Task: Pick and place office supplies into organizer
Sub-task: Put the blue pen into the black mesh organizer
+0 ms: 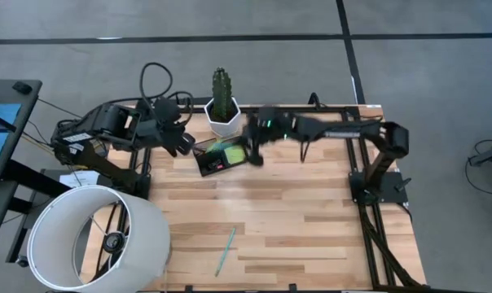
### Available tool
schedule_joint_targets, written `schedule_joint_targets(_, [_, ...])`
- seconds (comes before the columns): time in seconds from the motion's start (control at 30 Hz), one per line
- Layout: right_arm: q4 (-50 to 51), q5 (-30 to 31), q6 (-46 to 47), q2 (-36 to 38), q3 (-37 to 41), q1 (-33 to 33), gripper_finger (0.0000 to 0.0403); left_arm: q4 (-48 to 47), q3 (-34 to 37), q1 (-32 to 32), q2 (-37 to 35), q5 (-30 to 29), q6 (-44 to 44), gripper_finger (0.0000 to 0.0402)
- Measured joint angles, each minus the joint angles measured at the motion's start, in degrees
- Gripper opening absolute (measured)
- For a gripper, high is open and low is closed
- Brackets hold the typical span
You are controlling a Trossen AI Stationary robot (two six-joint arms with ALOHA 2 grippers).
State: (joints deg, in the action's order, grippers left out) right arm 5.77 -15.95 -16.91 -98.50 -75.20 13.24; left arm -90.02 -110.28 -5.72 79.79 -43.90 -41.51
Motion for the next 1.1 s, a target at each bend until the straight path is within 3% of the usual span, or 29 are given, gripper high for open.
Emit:
schedule_joint_targets(0.2, [12.92, 1.24, -1.73, -1.56, -14.56, 6.43, 0.0028, 0.00, 0.00, 1.72, 0.04, -1.81, 4.19, 0.0102])
schedule_joint_targets(0.47, [42.81, 1.03, -7.47, -16.73, -40.88, 4.21, 0.0026, 0.00, 0.00, 3.92, 0.04, -1.86, 5.73, 0.0102])
schedule_joint_targets(0.63, [50.75, 4.27, -10.07, -25.99, -52.44, 2.00, 0.0021, 0.00, 0.00, 4.62, 0.07, -1.86, 6.10, 0.0102])
schedule_joint_targets(0.8, [55.80, 7.18, -14.45, -33.13, -59.45, 1.40, 0.0023, 0.00, 0.00, 4.71, 0.07, -1.82, 6.19, 0.0102])
schedule_joint_targets(1.1, [53.90, 8.37, -16.92, -35.86, -59.18, 2.15, 0.0021, 0.01, 0.00, 4.71, 0.07, -1.80, 6.62, 0.0102])
